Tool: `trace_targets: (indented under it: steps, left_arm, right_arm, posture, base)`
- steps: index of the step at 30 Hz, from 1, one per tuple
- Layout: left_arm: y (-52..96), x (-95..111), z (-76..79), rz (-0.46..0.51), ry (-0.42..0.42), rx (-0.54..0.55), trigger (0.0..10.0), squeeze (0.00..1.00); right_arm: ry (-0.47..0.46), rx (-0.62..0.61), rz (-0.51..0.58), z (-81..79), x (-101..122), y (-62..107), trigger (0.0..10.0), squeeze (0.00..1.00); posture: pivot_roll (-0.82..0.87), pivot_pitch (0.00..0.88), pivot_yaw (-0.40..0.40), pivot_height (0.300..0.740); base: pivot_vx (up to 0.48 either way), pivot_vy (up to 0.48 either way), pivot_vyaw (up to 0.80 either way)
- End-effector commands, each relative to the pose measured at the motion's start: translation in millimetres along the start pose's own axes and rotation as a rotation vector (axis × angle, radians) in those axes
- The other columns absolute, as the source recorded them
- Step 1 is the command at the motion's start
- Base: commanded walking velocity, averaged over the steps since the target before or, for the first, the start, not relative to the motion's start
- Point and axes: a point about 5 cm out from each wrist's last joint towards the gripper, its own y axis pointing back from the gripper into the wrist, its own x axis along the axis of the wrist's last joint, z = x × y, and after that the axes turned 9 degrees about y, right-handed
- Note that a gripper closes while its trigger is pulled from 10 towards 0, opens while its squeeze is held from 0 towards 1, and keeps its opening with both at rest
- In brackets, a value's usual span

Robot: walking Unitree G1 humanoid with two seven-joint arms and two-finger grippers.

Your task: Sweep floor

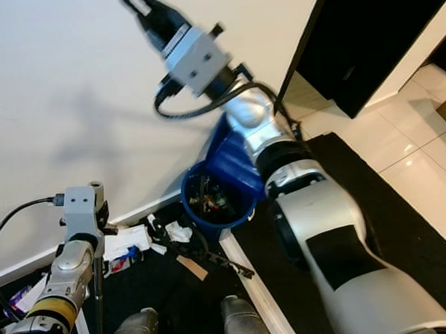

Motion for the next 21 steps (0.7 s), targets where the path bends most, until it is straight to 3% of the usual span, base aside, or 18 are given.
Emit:
trace_targets:
  steps: [1,4,5,6,7,8,10,11,15,21]
  left_arm:
    - [2.6,-7.9,-2.0,-0.034,0.037,0.01,10.0,0.0]
    - [2.2,-7.5,-3.0,-0.036,0.036,0.012,10.0,0.0]
    - [1.4,-6.3,-6.2,-0.051,0.006,0.015,10.0,0.0]
    - [1.4,-6.3,-6.2,-0.051,0.006,0.015,10.0,0.0]
    - [0.8,-4.5,-8.9,-0.057,-0.02,0.017,10.0,0.0]
    - [0.8,-4.5,-8.9,-0.057,-0.02,0.017,10.0,0.0]
    - [0.7,-0.5,-15.4,-0.05,-0.041,0.033,10.0,0.0]
    - [1.1,0.7,-18.3,-0.043,-0.039,0.041,10.0,0.0]
    - [1.5,2.6,-20.7,-0.039,-0.052,0.034,10.0,0.0]
    - [0.5,4.8,-24.4,-0.058,-0.142,0.013,10.0,0.0]
  right_arm:
    - [0.008,-0.034,0.043,10.4,7.7,-7.5,10.0,0.0]
    - [-0.014,-0.055,0.035,15.6,6.8,-7.8,10.0,0.0]
    - [-0.182,-0.224,-0.104,53.3,-12.2,2.2,10.0,0.0]
    - [-0.182,-0.224,-0.104,53.3,-12.2,2.2,10.0,0.0]
    - [-0.34,-0.343,-0.171,79.6,-24.9,14.7,10.0,0.0]
    - [-0.34,-0.343,-0.171,79.6,-24.9,14.7,10.0,0.0]
    - [-0.535,-0.45,-0.222,111.0,-38.0,35.8,10.0,0.0]
    - [-0.556,-0.448,-0.25,116.3,-41.2,41.9,10.0,0.0]
    - [-0.593,-0.437,-0.291,123.6,-45.4,53.5,10.0,0.0]
    - [-0.654,-0.296,-0.37,106.2,-53.7,80.5,10.0,0.0]
  posture:
    - [0.04,0.049,-0.118,0.74]
    - [0.04,0.049,-0.118,0.74]
    - [0.08,0.003,-0.111,0.74]
    - [0.08,0.003,-0.111,0.74]
    - [0.08,0.0,-0.11,0.74]
    - [0.08,0.0,-0.11,0.74]
    - [0.1,0.0,-0.096,0.74]
    - [0.11,0.0,-0.083,0.74]
    - [0.12,0.0,-0.063,0.74]
    - [0.15,0.0,-0.054,0.74]
  base:
    - [0.0,0.0,0.0]
    - [0.0,0.0,0.0]
    - [0.0,0.0,0.0]
    - [0.0,0.0,0.0]
    - [0.0,0.0,0.0]
    - [0.0,0.0,0.0]
    - [0.0,0.0,0.0]
    - [0.0,0.0,0.0]
    - [0.0,0.0,0.0]
    - [0.0,0.0,0.0]
